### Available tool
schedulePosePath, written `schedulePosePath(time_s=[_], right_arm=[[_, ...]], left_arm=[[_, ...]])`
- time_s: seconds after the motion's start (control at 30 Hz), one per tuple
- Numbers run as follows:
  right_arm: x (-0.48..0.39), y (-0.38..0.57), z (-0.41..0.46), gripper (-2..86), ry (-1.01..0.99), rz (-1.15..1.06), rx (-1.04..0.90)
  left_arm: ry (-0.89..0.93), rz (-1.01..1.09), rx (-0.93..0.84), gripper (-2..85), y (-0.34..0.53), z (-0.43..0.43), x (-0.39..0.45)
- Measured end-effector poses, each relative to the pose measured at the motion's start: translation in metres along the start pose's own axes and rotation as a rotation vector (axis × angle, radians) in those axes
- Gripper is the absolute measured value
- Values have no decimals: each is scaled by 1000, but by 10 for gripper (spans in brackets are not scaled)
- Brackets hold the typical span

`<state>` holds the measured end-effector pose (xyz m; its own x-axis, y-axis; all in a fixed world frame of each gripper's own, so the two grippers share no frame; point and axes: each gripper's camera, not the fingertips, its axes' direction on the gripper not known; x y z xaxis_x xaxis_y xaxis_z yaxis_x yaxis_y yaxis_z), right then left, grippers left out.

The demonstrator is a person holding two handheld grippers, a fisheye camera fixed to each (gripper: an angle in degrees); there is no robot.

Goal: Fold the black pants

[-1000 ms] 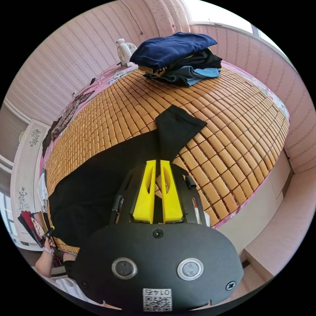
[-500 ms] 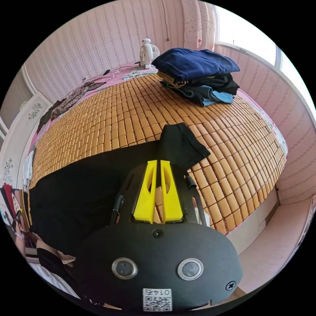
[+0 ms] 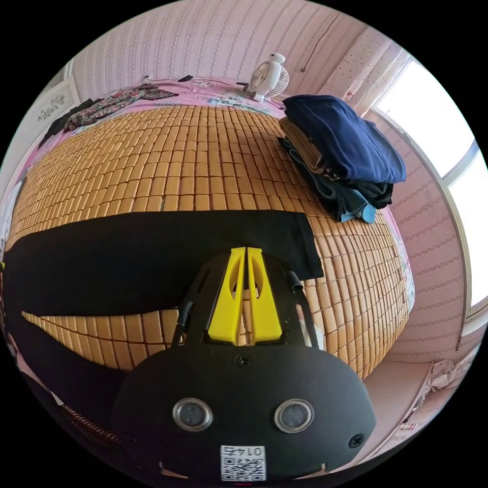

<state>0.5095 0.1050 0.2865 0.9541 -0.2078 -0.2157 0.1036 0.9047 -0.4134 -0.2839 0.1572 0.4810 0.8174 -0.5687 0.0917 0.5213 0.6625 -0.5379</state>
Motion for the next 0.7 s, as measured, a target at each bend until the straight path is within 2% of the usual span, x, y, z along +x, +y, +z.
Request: schedulePosePath(time_s=[0.07,0.23,0.33,0.4,0.47,0.57,0.7], right_arm=[[2,-15,6,-5,-82,-10,12],[37,-35,4,-6,-328,138,-55],[63,-2,-36,0,-359,164,74],[74,33,-61,13,-386,150,96],[79,89,-87,31,-367,106,63],[76,153,-98,48,-430,90,-50],[57,187,-83,98,-496,77,-183]], left_arm=[[-27,-24,-7,-10,-8,2,-10],[116,-133,-53,-10,-19,8,-44],[171,-85,-43,-10,-14,-6,-51],[224,1,78,-10,7,-37,-50],[247,108,104,-10,30,-58,-41],[358,309,73,-10,86,-84,-16],[480,498,-85,-10,164,-90,34]])
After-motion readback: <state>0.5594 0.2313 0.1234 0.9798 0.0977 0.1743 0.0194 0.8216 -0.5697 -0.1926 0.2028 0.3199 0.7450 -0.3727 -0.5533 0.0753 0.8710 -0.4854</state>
